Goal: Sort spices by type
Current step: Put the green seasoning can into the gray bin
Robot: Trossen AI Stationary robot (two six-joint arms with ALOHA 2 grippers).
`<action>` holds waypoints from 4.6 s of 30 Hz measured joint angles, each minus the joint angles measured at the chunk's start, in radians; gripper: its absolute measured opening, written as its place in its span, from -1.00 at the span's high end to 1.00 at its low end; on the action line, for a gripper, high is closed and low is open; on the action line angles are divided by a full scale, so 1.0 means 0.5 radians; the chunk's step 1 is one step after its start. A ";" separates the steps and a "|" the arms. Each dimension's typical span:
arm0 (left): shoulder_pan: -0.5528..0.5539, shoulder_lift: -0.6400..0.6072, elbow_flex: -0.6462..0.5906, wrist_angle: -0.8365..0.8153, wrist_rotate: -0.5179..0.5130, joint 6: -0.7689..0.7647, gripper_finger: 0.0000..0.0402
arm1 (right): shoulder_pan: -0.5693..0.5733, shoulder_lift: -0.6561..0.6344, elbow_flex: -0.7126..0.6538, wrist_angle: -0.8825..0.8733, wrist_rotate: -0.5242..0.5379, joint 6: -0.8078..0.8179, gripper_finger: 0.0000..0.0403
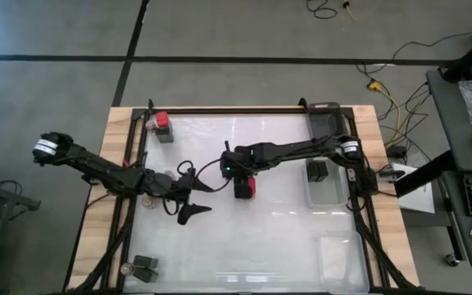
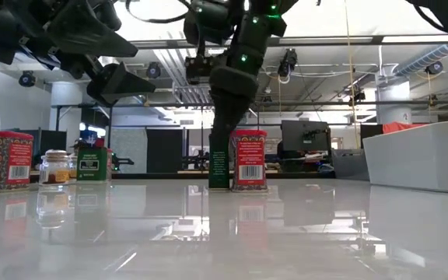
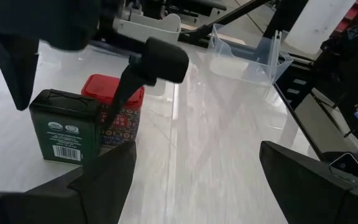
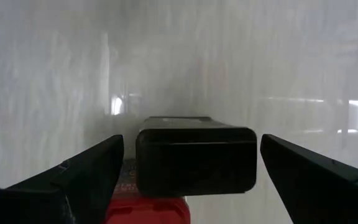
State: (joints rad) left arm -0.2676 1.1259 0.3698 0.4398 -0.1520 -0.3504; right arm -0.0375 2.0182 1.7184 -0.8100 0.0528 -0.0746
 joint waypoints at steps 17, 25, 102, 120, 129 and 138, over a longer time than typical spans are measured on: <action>0.000 0.001 0.000 0.001 0.002 0.003 -0.63 | -0.014 0.026 -0.019 0.053 0.001 -0.010 -0.43; 0.000 0.001 0.000 0.001 0.002 0.003 -0.63 | -0.013 0.021 -0.015 0.031 -0.002 -0.034 -0.36; 0.163 -0.013 0.000 0.230 0.007 0.512 -0.63 | -0.531 -2.241 -1.744 -0.933 -0.071 -0.429 -0.37; 0.163 0.014 0.000 0.245 0.008 0.537 -0.63 | -0.683 -2.237 -1.930 -0.877 -0.212 -0.422 -0.40; 0.163 0.014 0.000 0.256 0.008 0.578 -0.63 | -0.754 -2.237 -1.980 -0.769 -0.195 -0.470 -0.36; 0.163 0.014 0.000 0.256 0.008 0.580 -0.63 | -0.774 -2.230 -2.009 -0.746 -0.212 -0.550 -0.41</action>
State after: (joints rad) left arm -0.1860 1.1332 0.3698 0.5678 -0.1478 -0.0605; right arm -0.4244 0.9032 0.7139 -1.1830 -0.0532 -0.3494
